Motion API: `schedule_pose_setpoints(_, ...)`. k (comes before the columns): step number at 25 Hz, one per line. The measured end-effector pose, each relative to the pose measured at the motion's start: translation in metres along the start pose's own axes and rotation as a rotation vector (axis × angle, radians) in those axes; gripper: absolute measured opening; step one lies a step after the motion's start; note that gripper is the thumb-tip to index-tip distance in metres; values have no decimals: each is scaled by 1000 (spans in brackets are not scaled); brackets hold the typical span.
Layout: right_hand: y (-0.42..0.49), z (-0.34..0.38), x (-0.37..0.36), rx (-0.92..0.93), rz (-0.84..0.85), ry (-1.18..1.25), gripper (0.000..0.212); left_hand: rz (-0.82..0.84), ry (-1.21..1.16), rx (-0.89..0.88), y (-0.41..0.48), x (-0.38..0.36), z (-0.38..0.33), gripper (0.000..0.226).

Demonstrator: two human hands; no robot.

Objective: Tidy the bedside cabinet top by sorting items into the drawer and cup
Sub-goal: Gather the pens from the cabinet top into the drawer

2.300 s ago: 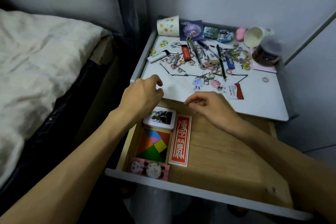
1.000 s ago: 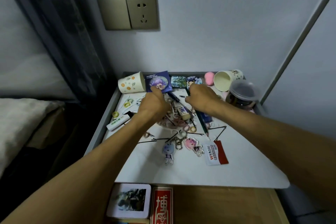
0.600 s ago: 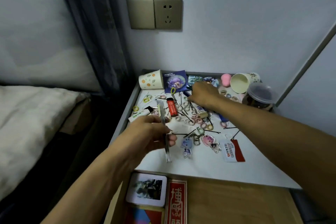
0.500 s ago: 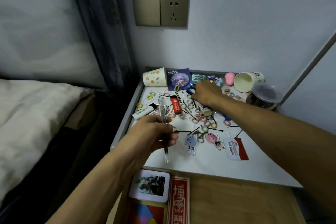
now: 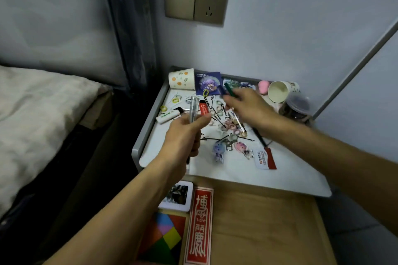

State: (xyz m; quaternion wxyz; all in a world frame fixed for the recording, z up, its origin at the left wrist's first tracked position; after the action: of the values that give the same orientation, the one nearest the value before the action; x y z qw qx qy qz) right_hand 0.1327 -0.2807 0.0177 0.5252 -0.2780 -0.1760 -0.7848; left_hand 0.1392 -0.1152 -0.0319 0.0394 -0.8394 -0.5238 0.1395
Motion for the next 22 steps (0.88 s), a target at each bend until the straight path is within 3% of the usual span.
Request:
schedule_pose_setpoints(3, -97, -12, -21, -61, 139, 382, 19, 135, -3, 20, -21, -28, 14, 20)
schedule_pose_setpoints(7, -157, -40, -26, -146, 87, 458, 16, 296, 106, 55, -54, -63, 28, 24)
schedule_pose_setpoints(10, -164, -40, -26, -146, 11, 432, 18, 154, 221, 7, -54, -51, 19, 32)
schedule_pose_setpoints(14, -173, -49, -39, -187, 140, 356, 29, -75, 296, -27, -61, -5, 21, 39)
schedule_pose_setpoints(17, -179, -45, -61, -190, 280, 438, 28, -35, 251, 49, -65, 3, 44, 41)
schedule_pose_setpoints(22, -178, -62, -81, -292, 310, 601, 34, 119, 183, 14, -61, -17, 50, 40)
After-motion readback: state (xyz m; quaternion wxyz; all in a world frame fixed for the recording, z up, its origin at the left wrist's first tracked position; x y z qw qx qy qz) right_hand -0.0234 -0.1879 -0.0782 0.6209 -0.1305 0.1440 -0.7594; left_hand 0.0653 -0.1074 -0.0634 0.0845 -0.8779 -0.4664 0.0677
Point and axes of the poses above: each hand's wrist, its own y-axis towards the middle knuckle, its own x-axis out of the back of the hand, z = x × y, the point moved 10 cm from there along y, towards the middle knuckle, and after that the axes turned 3 degrees about -z, right-handed, at the moved point
